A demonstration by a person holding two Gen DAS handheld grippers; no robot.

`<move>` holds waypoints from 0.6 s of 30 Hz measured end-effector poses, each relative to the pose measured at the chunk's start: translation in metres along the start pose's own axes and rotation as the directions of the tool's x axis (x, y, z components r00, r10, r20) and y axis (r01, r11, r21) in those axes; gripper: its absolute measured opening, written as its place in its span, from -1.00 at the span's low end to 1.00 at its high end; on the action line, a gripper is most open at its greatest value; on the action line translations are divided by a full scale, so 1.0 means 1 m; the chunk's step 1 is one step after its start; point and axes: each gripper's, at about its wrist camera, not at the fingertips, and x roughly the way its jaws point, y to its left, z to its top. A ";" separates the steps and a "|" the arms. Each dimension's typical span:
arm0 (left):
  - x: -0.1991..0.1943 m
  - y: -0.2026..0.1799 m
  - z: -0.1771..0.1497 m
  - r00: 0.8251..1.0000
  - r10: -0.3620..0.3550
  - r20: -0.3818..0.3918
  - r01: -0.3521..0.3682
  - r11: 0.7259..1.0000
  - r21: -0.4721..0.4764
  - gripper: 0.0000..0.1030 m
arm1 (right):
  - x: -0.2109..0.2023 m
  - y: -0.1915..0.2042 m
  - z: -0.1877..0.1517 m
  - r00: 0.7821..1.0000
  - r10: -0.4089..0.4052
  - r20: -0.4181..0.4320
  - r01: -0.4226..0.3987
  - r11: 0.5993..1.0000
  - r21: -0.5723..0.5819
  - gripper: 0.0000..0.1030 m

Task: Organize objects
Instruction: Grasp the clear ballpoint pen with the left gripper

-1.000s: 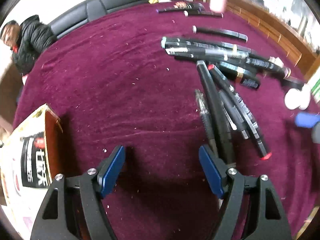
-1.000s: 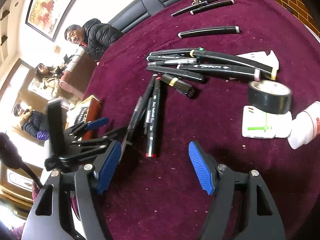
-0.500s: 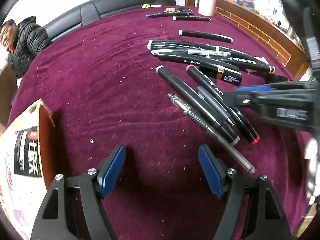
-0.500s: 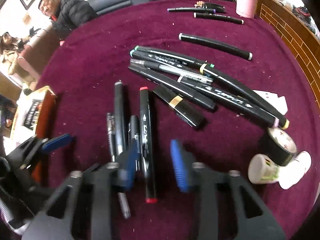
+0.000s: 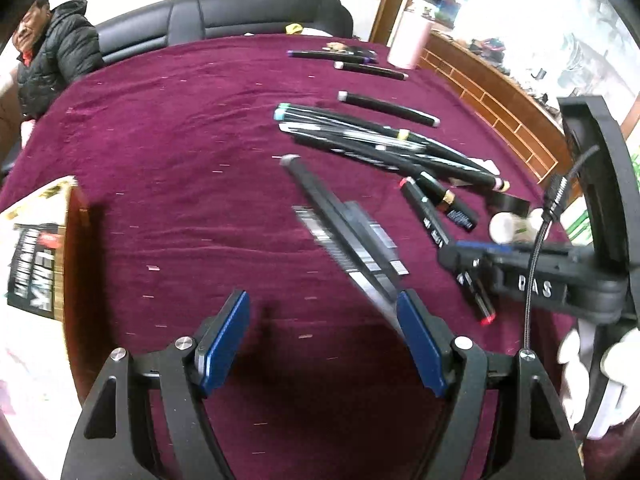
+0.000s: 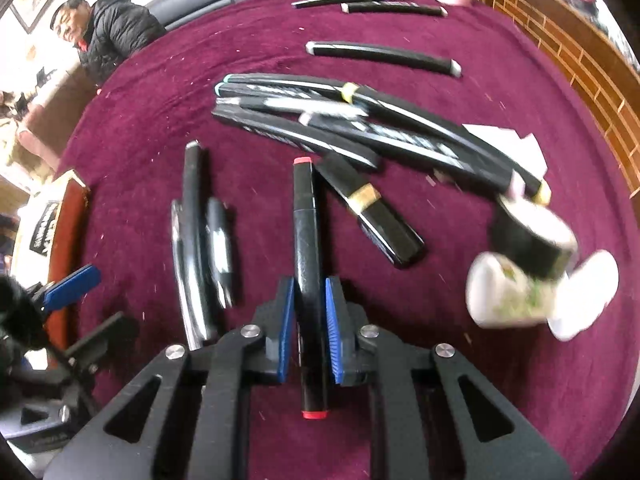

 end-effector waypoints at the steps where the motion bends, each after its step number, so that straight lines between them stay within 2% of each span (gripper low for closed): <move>1: 0.005 -0.006 0.001 1.000 0.018 -0.006 -0.018 1.000 0.009 0.36 | -0.002 -0.003 -0.002 1.000 0.011 0.000 -0.011 1.000 0.010 -0.75; 3: 0.020 -0.019 0.000 0.995 0.094 -0.039 -0.093 0.995 0.042 0.36 | -0.004 -0.012 -0.004 0.999 0.037 -0.001 -0.037 0.999 0.032 -0.75; 4: 0.024 -0.022 -0.002 0.994 0.100 -0.040 -0.098 0.994 0.048 0.41 | -0.004 -0.014 -0.004 0.999 0.043 -0.002 -0.043 0.998 0.036 -0.75; 5: 0.028 -0.025 -0.003 0.990 0.129 -0.064 -0.125 0.990 0.067 0.40 | -0.004 -0.014 -0.004 0.999 0.045 -0.001 -0.045 0.998 0.037 -0.75; 7: 0.028 -0.031 -0.006 0.978 0.198 -0.061 -0.189 0.974 0.125 0.41 | -0.004 -0.014 -0.004 0.999 0.048 0.001 -0.048 0.998 0.034 -0.75; 13: 0.019 0.001 0.004 0.962 0.260 -0.087 -0.252 0.963 0.091 0.37 | -0.003 -0.015 -0.005 0.998 0.069 0.008 -0.069 0.997 0.029 -0.75; 18: 0.033 -0.014 0.013 0.965 0.253 -0.072 -0.235 0.951 0.199 0.37 | -0.001 -0.013 -0.001 0.999 0.053 0.001 -0.053 0.998 0.021 -0.75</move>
